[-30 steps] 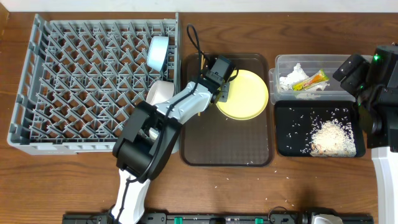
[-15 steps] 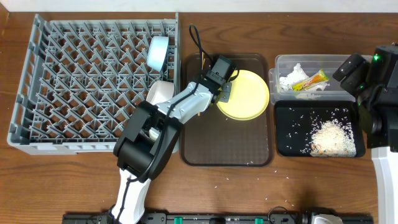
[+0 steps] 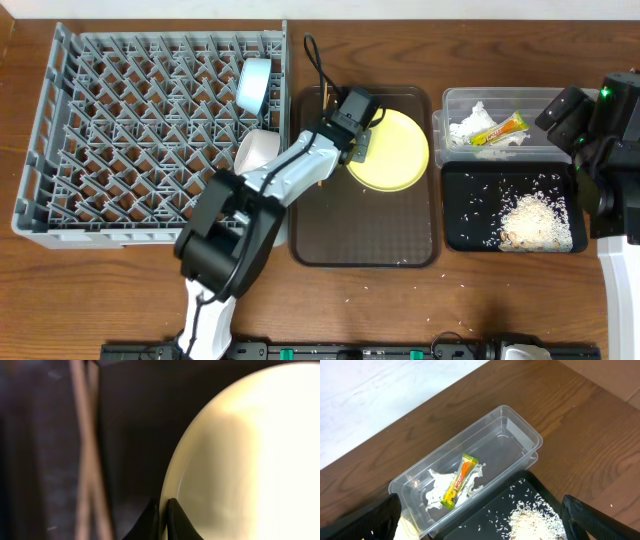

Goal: Sort waste into correct bins and load items into the dishwasher

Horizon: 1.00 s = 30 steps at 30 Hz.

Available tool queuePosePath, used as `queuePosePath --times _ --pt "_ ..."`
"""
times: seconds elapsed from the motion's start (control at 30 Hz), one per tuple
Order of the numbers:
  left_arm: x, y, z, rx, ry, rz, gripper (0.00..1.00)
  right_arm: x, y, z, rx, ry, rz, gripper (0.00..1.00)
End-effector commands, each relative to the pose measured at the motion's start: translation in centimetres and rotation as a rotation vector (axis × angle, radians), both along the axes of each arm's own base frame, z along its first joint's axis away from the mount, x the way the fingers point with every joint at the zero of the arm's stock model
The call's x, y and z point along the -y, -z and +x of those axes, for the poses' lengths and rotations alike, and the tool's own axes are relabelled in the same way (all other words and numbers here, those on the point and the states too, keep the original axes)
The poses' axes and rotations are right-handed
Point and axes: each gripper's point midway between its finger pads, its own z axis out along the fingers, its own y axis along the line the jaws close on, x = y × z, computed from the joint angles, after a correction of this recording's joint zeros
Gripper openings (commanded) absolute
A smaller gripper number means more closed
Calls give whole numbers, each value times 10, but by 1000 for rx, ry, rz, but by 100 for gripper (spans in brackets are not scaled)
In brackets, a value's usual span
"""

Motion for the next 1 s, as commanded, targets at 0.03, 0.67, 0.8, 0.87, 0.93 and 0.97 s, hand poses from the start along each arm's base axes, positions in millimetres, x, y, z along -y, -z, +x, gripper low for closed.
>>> queuePosePath --times 0.03,0.67,0.8,0.87,0.93,0.97 --pt "-20 -53 6 118 -33 61 7 2 2 0 -1 17 7 99" --pt "-4 -41 -24 -39 -121 -141 27 2 2 -1 -1 18 7 99" --pt "-4 -7 -23 -89 -154 -120 28 2 2 0 -1 17 7 99" --pt "-4 5 -21 -97 -157 -109 33 2 2 0 -1 17 7 99" --pt "-4 16 -19 -106 -159 -103 40 2 2 0 -1 17 7 99" --pt "-4 22 -19 -110 -160 -99 42 2 2 0 -1 17 7 99"
